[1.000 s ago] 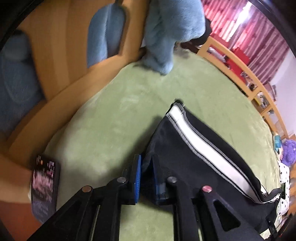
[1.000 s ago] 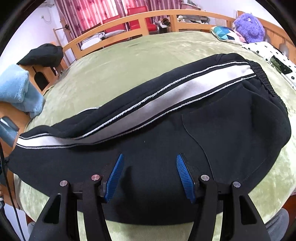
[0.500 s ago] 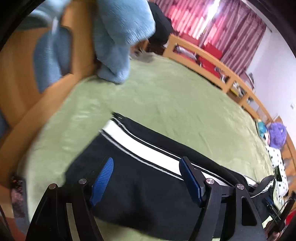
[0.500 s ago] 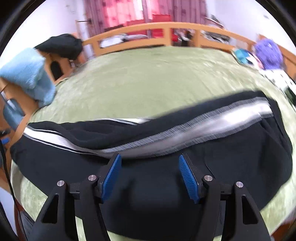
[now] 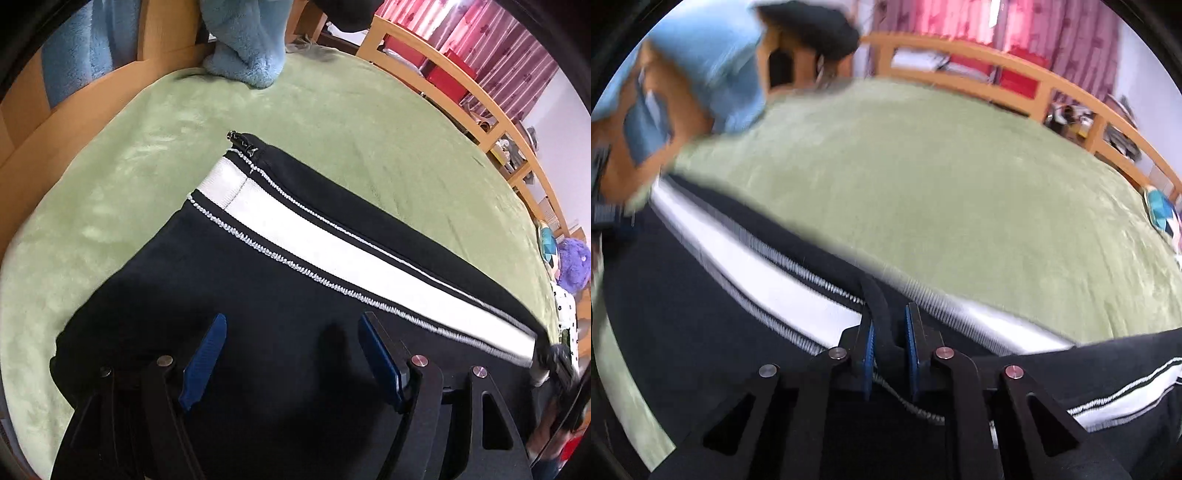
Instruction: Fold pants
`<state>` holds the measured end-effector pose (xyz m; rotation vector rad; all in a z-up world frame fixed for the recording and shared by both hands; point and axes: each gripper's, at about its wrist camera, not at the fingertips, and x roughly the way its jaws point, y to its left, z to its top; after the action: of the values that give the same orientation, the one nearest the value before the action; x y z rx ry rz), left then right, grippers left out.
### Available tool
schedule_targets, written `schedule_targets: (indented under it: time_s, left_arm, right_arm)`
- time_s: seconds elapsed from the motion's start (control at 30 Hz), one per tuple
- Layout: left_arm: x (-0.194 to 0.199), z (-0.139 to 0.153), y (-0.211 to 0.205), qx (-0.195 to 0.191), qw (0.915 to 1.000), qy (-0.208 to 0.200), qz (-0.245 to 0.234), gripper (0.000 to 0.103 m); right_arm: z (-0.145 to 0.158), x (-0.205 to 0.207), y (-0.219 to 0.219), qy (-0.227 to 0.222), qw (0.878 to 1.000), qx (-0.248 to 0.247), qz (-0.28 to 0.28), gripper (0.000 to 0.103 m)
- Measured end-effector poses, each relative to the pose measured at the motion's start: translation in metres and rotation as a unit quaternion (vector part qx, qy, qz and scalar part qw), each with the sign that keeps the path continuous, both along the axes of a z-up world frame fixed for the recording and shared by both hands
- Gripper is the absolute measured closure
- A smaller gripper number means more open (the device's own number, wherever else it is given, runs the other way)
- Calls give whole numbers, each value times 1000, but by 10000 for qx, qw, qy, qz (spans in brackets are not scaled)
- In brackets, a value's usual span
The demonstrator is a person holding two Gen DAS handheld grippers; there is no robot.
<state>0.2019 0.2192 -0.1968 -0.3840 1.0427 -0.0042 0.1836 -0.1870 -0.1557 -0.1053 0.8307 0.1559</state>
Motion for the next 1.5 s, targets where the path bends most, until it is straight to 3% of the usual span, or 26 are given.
schedule_targets:
  time_s: [0.1,0.2,0.23,0.3,0.33,0.43,0.5,0.6,0.8,0.97,1.03,1.13,1.2,1.23,1.33,1.4,1.5]
  left_arm:
    - [-2,3,2,-4,9998,-200,89,31]
    - [5,-6,0,255,9997,54,33,31]
    - [5,-7,1,238,9997,91,15,31]
    - [-2,2,7,65,9998,-157,111,31]
    - [-6,8,11,-4,9995,-269,193,31]
    - [-16,24,24,-159,9975,-540,429,31]
    - [-16,21,20,-138,9982,-436,378,31]
    - [-15,14,0,-97,9995,-269,138,31]
    - [-3,25,-80,-4,9976,-326,-611,31]
    - [22,34,-173,24,9899,-420,-1357,31]
    - [35,36,-202,466,9882,-424,-1393,31]
    - [46,34,-216,586,9879,-356,-1391,31]
    - [51,24,-216,584,9890,-159,-1350,31]
    - [52,21,-215,571,9900,-102,-1285,31]
    - [51,12,-212,311,9935,-29,-1095,31]
    - [50,8,-214,167,9946,-6,-1028,31]
    - [53,0,-222,338,9944,64,-997,31]
  right_arm:
    - [2,27,-3,-62,9997,69,-230,90]
    - [-25,48,5,291,9986,-233,-365,90]
    - [-40,52,9,516,9976,-313,-349,89]
    - [-44,54,13,472,9972,-487,-307,87]
    - [-39,51,14,387,9973,-551,-295,82]
    - [-17,36,-4,320,9980,-186,-520,45]
    - [-2,17,-18,158,9971,226,-710,40]
    - [9,-20,-29,56,9960,282,-842,40]
    - [22,-80,-109,-304,9828,-8,-1821,40]
    - [21,-66,-184,-407,9735,-467,-2202,40]
    - [19,-52,-208,-452,9696,-681,-2307,40]
    - [16,-36,-256,-272,9595,-714,-2710,40]
    - [18,-41,-286,-327,9545,-597,-2904,34]
    - [20,-43,-301,-369,9509,-612,-3011,23]
    - [24,-49,-336,-399,9410,-693,-3288,20]
    - [21,-50,-357,-224,9451,-353,-3240,18]
    - [2,-41,-383,341,9534,318,-2982,18]
